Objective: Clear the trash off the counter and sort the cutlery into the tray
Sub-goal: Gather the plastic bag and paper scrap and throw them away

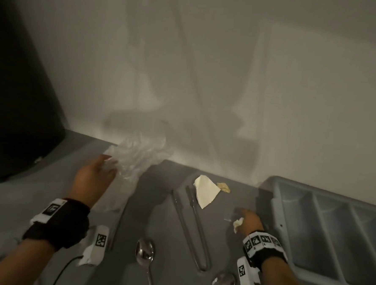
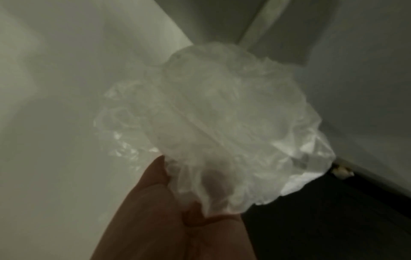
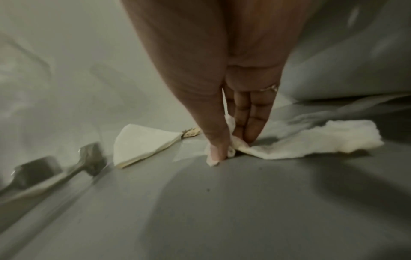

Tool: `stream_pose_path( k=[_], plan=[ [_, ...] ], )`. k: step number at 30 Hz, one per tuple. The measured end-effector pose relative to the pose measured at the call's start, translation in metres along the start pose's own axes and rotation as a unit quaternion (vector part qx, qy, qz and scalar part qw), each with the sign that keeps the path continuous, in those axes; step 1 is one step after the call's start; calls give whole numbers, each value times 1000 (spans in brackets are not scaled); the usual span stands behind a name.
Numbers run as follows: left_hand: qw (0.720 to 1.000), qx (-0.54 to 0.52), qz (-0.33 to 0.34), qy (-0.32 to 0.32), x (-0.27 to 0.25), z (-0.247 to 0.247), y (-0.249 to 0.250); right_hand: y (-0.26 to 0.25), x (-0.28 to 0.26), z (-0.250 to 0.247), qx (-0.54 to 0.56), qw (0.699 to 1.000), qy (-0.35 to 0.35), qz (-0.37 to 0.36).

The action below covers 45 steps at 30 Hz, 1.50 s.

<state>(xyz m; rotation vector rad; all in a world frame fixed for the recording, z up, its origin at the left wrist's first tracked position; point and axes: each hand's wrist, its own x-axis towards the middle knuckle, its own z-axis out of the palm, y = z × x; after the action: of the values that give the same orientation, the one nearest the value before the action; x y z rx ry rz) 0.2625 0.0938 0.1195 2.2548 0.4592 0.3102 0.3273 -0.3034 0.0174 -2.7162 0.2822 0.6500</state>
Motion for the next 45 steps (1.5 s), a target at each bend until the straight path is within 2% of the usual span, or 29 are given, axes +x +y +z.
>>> stream_pose_path(
  k=[2,7,8,10,12,14,18,22,25,28,31,33,36,39,42,45],
  plan=[
    [1000,-16,14,17,-12,-29,-11,-7,-1,0,-61,998,-19,29],
    [999,-43,-5,29,-56,-77,-37,-26,-7,-7,-139,989,-37,19],
    [998,-45,-16,29,-63,-81,-44,-32,-7,-9,-117,993,-33,-3],
    [998,-41,-30,35,-73,-83,-56,-51,-4,-15,24,997,-1,-74],
    [998,-33,-37,41,-83,-82,-62,-69,4,-23,160,978,56,-126],
    [998,-40,-31,36,-91,-80,-59,-87,18,-33,107,981,77,-142],
    [999,-38,-22,23,-100,-76,-50,-108,48,-24,-35,993,3,-115],
    [998,-47,-10,32,-104,-71,-56,-114,67,10,110,988,-11,-105],
    [998,-54,-10,34,-107,-70,-68,-112,63,20,153,983,17,-101],
    [998,-65,-7,25,-111,-69,-71,-101,50,19,146,985,53,-77],
    [996,-83,-10,20,-112,-66,-71,-85,30,17,152,986,62,-42],
    [995,-99,1,11,-110,-65,-64,-80,9,10,193,977,85,-23],
    [994,-105,35,-21,-108,-56,-48,-75,-40,-10,287,943,168,-30],
    [990,-88,97,-48,-103,-36,-24,-55,-110,-29,354,892,268,-88],
    [968,-125,182,-120,-109,-10,18,-3,-183,-27,384,852,344,-86],
    [934,-200,223,-197,-134,24,66,71,-256,-5,379,831,408,-1]
  ],
)
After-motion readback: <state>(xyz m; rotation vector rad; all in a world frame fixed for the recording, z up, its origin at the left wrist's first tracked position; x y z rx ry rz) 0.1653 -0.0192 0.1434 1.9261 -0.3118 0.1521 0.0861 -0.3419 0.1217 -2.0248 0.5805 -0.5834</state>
